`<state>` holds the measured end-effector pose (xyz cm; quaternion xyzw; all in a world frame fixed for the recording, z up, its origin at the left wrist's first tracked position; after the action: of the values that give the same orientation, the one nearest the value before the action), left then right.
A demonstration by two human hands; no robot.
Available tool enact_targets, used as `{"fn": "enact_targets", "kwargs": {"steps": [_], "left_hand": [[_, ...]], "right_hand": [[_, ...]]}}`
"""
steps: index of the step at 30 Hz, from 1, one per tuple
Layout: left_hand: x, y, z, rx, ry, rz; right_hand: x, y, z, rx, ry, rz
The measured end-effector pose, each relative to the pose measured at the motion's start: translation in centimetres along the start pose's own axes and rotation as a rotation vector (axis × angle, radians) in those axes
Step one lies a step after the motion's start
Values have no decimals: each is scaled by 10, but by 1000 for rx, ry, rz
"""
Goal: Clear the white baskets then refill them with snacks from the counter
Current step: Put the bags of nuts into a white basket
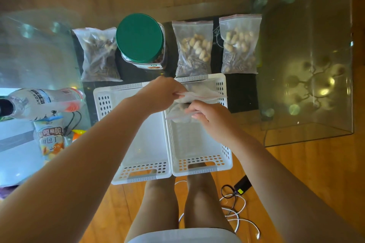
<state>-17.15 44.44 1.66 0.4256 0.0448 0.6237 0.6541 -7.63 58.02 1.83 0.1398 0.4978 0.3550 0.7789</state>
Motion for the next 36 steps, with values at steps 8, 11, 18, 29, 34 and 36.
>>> {"fn": "enact_targets", "kwargs": {"steps": [8, 11, 18, 29, 34, 36], "left_hand": [[-7, 9, -5, -39, 14, 42], [-8, 9, -5, 6, 57, 87], [-13, 2, 0, -2, 100, 253], [15, 36, 15, 441, -12, 331], [45, 57, -24, 512, -70, 356], [54, 60, -58, 474, -13, 323]], "right_hand": [[3, 4, -10, -90, -28, 24], [2, 1, -14, -145, -47, 16], [-1, 2, -19, -144, -28, -1], [-7, 30, -26, 269, -20, -56], [15, 79, -60, 437, -3, -69], [34, 96, -89, 458, -43, 33]]}}
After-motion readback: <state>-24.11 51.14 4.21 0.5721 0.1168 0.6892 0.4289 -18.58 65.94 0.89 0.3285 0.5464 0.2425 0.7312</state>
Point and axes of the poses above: each hand's wrist, its own z-axis away from the middle knuckle, its own y-axis out of the back of the hand, x = y × z, the point moved 2 cm from there along -z, towards the middle knuckle, and after that the axes turned 5 degrees about x, right-handed, at the moved point
